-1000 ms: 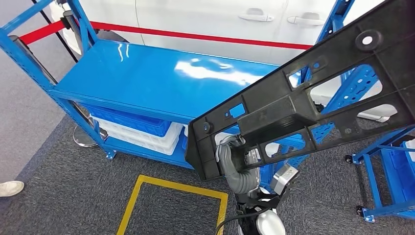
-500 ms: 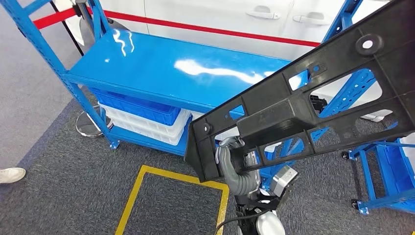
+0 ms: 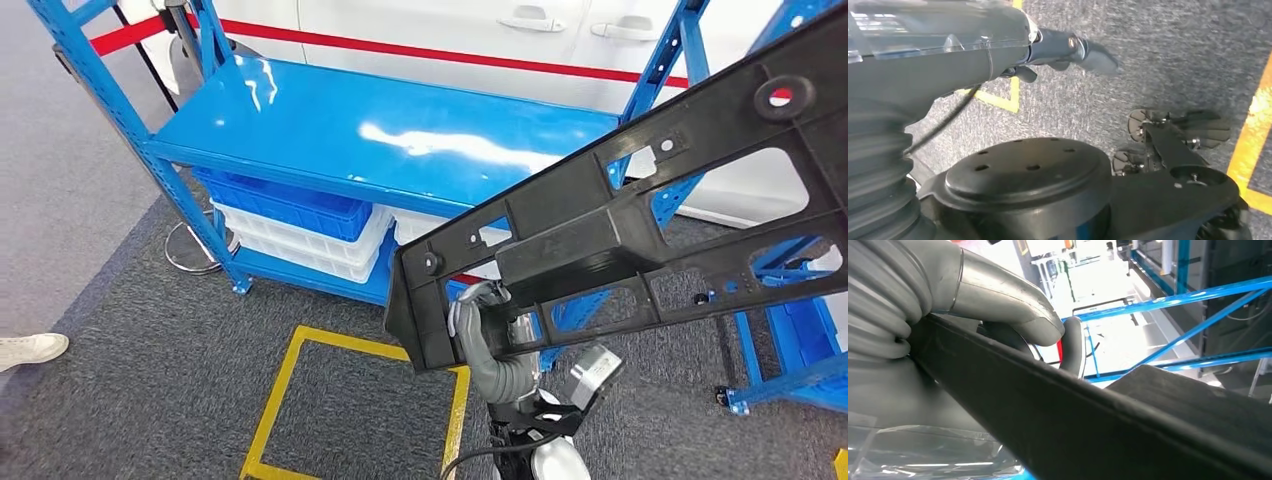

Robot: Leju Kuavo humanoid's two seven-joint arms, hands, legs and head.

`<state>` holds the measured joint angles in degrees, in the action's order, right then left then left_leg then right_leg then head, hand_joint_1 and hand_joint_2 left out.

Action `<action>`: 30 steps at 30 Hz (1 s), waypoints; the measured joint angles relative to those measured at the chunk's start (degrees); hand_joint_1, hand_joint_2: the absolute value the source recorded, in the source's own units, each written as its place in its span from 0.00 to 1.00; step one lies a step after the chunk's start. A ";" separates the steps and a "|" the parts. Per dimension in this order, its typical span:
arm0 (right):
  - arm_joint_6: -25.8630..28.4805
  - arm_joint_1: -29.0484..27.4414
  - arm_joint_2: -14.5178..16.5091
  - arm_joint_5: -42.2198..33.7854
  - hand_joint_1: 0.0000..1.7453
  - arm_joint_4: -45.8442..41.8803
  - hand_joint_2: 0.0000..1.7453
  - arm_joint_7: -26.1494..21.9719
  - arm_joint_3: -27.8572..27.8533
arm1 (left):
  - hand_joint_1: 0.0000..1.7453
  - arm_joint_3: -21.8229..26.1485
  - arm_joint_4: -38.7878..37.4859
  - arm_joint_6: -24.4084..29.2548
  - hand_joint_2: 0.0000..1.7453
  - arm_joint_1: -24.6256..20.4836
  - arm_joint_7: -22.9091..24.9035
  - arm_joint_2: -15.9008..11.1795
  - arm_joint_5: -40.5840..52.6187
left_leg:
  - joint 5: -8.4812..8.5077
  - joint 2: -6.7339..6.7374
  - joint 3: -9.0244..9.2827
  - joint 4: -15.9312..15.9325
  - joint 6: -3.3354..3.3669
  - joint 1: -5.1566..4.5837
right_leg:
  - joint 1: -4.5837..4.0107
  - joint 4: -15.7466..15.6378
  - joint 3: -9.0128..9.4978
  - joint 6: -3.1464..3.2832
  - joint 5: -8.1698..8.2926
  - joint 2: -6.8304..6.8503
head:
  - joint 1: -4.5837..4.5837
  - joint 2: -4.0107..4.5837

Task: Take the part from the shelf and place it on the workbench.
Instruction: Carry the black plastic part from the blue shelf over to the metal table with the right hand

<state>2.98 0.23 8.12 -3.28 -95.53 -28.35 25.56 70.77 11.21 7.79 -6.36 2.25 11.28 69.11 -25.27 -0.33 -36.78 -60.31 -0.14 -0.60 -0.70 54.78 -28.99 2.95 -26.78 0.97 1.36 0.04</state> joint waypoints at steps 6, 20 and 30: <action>0.07 -0.83 0.00 0.40 1.00 -0.02 1.00 -0.08 -0.57 | 0.00 -0.04 0.00 0.08 1.00 -0.07 -0.40 -0.27 0.05 | -3.73 0.42 0.17 -9.84 -3.01 1.90 | 1.35 1.32 -3.15 -1.23 1.53 2.41 | 0.06 0.00; 1.63 -2.15 -0.01 2.47 1.00 -2.46 1.00 0.80 -1.49 | 0.00 -1.37 0.07 -0.64 1.00 -0.08 0.09 -0.43 1.14 | -0.55 -1.10 3.99 1.97 1.33 1.33 | 1.82 19.63 -10.88 -3.98 -7.56 -0.68 | 0.39 0.00; 1.48 -2.23 0.19 2.45 1.00 -3.67 1.00 1.44 -1.50 | 0.00 -1.48 0.06 -0.63 1.00 -0.25 0.60 -0.38 0.61 | -0.07 -4.30 1.53 0.68 -1.27 1.32 | 1.69 2.71 -2.62 -1.69 0.04 -3.08 | 0.39 0.00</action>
<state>4.46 -2.00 8.31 -0.83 -99.20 -26.91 24.05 69.29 11.27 7.15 -6.61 2.84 10.90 69.71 -25.35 -4.63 -35.25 -59.63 -1.41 0.72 0.98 57.49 -31.61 1.26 -26.74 -2.11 1.75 0.04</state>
